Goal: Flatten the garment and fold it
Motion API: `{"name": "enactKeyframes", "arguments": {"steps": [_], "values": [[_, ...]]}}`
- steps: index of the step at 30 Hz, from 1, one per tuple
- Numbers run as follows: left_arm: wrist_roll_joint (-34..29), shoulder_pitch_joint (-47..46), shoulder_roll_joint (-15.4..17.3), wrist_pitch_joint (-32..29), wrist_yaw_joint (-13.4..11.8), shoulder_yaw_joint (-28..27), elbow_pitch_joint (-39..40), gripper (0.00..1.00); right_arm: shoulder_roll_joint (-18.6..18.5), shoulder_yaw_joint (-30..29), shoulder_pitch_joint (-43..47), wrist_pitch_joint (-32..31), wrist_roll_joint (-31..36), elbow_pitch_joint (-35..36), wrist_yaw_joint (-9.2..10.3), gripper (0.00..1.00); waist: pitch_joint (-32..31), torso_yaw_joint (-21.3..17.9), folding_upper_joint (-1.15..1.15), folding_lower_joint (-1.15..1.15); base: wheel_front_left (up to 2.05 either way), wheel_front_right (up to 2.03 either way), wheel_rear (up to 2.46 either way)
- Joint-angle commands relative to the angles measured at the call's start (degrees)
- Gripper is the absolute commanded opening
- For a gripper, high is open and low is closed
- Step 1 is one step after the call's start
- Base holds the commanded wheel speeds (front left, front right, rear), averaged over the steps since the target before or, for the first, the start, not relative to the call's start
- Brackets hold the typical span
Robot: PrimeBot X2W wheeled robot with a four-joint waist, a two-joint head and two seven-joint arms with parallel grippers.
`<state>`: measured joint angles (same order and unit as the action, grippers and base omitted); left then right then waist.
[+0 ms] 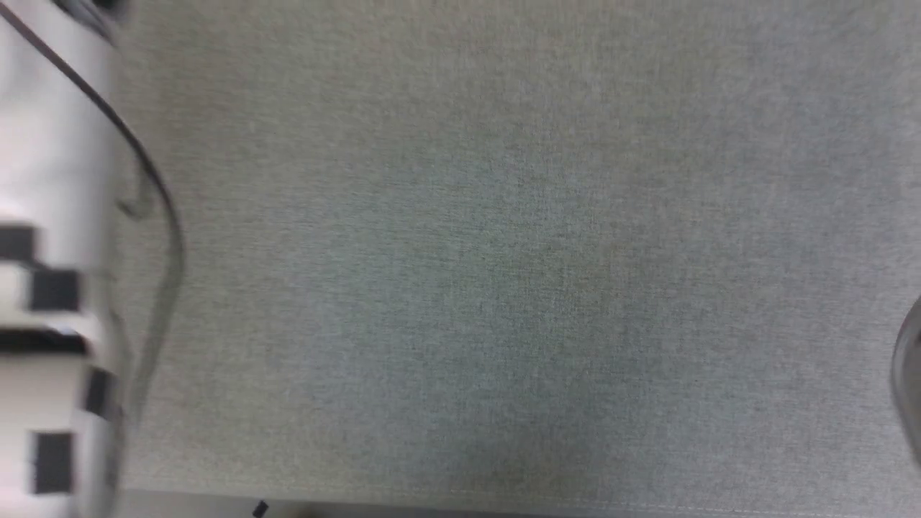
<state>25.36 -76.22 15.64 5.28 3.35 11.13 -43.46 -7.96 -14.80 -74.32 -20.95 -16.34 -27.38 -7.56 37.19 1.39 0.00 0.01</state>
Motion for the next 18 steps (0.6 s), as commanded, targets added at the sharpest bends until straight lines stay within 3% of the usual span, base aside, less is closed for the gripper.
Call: {"name": "enactKeyframes", "arguments": {"steps": [1, 9, 18], "values": [[1.2, 3.0, -0.8, 1.0, 0.7, 0.3, -0.7, 0.0, -0.5, 0.5, 3.6, 0.8, -1.8, 0.6, 0.08, 0.0, -4.8, 1.5, 0.0, -0.01, 0.0, 0.0, 0.0], [5.4, 23.4, -4.6, 5.0, 3.2, 2.0, -4.4, 0.0, -1.0, 4.5, 28.6, 3.3, -11.6, 3.8, 0.08, 0.0, -17.3, 2.5, 0.0, -0.01, 0.0, 0.0, 0.0], [11.1, 46.2, -5.5, 6.1, 4.0, 2.7, -1.3, 0.0, -0.8, 3.5, 53.5, 5.2, -17.5, 8.3, 0.08, 0.0, -28.4, 2.0, 0.0, -0.01, 0.0, 0.0, 0.0]]}}
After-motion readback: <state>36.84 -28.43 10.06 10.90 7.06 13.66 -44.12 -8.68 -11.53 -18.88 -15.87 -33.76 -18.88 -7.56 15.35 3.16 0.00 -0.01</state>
